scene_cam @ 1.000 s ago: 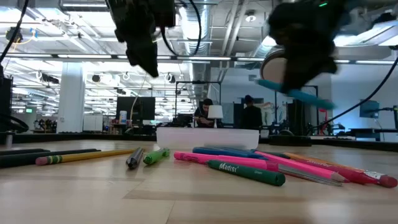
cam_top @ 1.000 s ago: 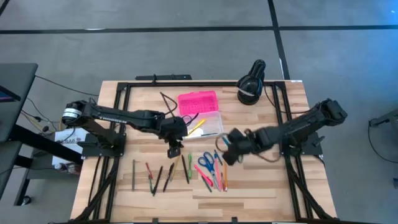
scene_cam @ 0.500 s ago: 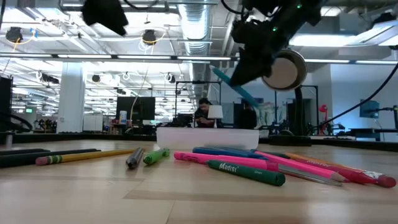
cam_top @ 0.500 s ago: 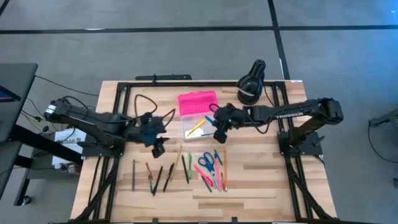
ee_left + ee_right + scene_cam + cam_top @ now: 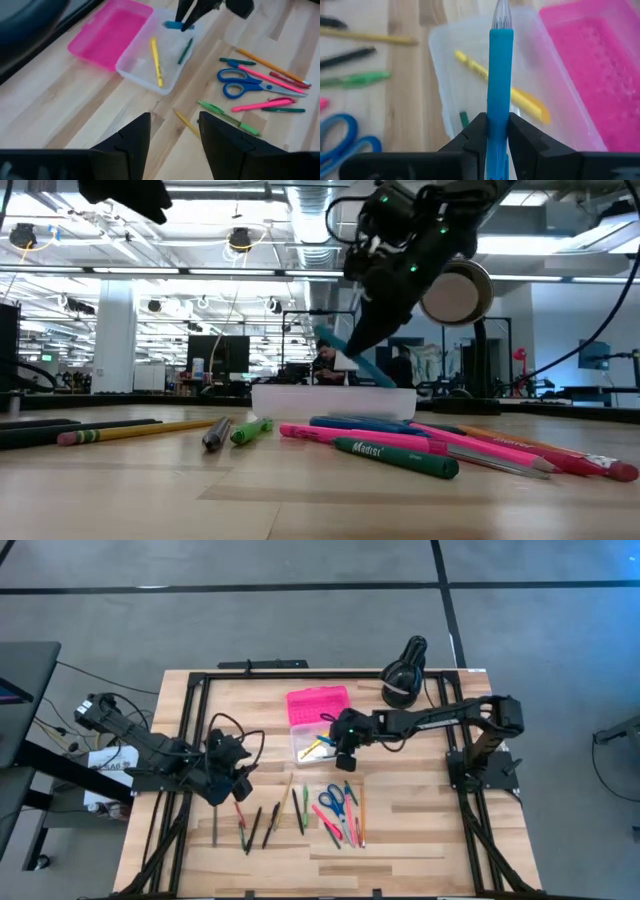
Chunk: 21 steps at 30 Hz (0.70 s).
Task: Pick & place school supplies into a supply box
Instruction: Put the blue pen into the pink supply box, then put the transparent black pen into the pink supply box
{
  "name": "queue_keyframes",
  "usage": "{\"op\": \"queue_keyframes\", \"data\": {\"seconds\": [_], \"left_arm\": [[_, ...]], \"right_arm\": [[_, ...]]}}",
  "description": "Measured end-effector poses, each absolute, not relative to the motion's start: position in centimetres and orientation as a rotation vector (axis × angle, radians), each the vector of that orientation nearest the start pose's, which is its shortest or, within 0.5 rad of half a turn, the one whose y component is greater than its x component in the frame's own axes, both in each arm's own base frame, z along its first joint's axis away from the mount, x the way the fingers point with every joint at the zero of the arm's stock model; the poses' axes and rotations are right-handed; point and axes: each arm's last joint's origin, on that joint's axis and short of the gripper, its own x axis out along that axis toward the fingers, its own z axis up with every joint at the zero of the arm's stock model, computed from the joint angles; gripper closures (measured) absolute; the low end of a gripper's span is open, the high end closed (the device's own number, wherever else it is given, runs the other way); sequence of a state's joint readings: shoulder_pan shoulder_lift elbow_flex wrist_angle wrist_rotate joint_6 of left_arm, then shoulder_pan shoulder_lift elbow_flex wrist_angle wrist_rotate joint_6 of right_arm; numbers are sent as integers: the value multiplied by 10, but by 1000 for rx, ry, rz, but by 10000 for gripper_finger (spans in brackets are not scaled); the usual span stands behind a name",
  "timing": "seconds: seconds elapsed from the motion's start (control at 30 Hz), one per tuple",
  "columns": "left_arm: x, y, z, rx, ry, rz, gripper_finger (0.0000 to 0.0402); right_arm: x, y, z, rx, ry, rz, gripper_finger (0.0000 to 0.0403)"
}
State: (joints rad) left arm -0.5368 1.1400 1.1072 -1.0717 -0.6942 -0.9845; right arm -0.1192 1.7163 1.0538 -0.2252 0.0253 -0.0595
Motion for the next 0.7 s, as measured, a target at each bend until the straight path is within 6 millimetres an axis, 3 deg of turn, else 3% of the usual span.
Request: {"op": "queue_keyframes", "data": {"seconds": [0.33, 0.7], "left_arm": [[175, -84, 313, -264, 743, 562, 239], [169, -83, 309, -289, 834, 571, 239]], "right_arm": [[365, -52, 188, 20, 1002, -163, 327], [366, -55, 203, 101, 984, -199, 273]]}}
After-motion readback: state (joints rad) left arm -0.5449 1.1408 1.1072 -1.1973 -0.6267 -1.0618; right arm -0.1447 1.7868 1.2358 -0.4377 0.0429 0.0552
